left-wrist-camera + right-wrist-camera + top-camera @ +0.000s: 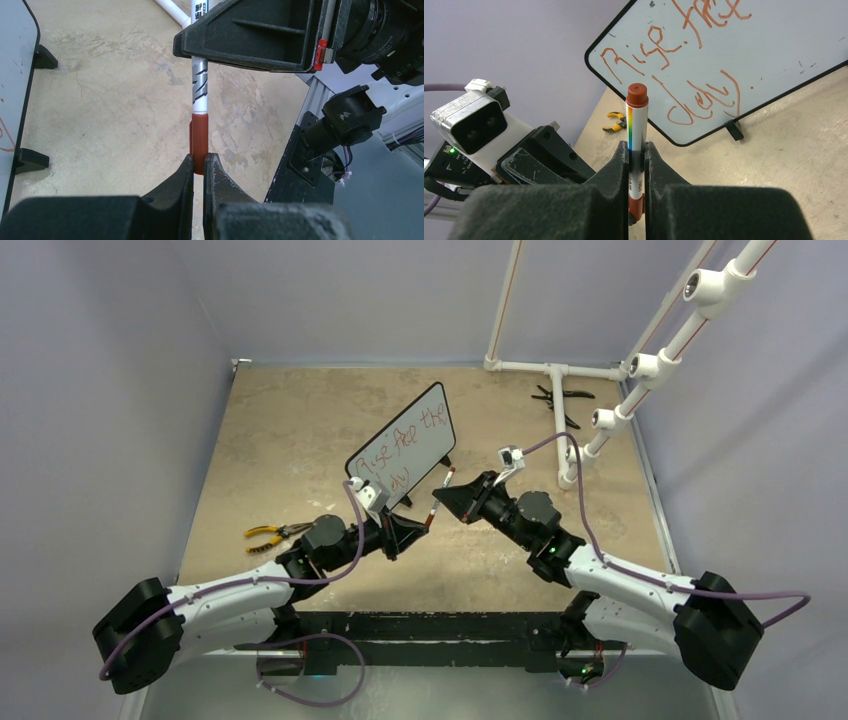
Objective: Write a sentence on the whiteboard
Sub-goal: Insert the whiteboard marker without the cap into the pen cap.
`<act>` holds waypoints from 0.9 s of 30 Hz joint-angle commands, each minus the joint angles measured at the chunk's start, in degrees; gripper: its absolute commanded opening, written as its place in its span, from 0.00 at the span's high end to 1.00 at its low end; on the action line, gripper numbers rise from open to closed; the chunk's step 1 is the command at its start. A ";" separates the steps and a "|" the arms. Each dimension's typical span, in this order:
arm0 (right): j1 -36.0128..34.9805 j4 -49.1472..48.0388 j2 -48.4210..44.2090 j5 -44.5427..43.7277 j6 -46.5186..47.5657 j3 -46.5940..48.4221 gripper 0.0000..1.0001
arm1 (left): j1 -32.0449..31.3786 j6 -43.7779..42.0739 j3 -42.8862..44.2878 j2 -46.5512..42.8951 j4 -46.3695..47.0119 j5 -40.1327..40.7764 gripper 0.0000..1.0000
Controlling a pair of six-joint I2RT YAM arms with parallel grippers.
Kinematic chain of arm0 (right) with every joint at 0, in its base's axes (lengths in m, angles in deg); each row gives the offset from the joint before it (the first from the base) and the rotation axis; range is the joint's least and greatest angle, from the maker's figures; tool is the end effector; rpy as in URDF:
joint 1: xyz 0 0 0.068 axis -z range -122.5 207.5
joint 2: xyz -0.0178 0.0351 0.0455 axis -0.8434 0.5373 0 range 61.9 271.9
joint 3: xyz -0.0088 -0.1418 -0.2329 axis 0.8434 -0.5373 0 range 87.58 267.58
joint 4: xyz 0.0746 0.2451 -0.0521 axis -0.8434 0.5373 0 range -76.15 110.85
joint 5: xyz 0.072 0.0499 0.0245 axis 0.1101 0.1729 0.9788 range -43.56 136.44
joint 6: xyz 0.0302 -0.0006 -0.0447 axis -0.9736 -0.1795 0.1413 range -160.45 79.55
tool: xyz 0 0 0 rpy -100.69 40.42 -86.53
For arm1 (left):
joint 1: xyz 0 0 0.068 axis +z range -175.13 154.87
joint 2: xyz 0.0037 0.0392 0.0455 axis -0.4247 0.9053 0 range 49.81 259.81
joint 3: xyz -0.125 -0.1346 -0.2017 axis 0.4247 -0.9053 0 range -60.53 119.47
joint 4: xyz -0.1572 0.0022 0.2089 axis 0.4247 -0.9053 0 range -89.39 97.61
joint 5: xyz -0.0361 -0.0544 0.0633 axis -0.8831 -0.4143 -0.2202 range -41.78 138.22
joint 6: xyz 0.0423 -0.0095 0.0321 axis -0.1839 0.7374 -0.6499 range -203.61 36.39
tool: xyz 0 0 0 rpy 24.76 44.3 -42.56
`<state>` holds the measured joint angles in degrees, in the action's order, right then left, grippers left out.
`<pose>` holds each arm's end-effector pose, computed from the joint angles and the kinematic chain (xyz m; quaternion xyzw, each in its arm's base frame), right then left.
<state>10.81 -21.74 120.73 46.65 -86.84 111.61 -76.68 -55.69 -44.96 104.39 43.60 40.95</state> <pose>0.1566 0.1663 0.2503 -0.0032 0.7022 0.5176 0.4888 0.1235 -0.1628 0.2152 0.1909 0.6998 -0.4744 0.4987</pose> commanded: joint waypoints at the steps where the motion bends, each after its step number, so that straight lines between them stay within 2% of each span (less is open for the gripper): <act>1: -0.06 -1.91 0.94 3.53 -2.11 -0.80 1.00 | -0.11 1.09 1.95 -0.23 4.84 2.88 1.00; 9: -0.06 0.00 3.22 6.11 -2.65 -0.47 1.00 | -0.06 2.60 2.66 -1.14 5.44 9.00 1.00; 15: -0.06 5.16 5.32 8.07 -2.43 1.49 1.00 | -0.10 1.45 4.65 -0.45 6.68 9.81 1.00; 27: -0.24 8.55 6.78 10.66 -4.15 1.24 1.00 | -0.04 -0.71 7.72 1.78 9.23 11.84 1.00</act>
<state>12.53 -21.24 126.43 48.88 -89.77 113.05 -77.40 -54.69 -43.45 106.67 40.74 46.55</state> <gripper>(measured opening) 0.082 0.042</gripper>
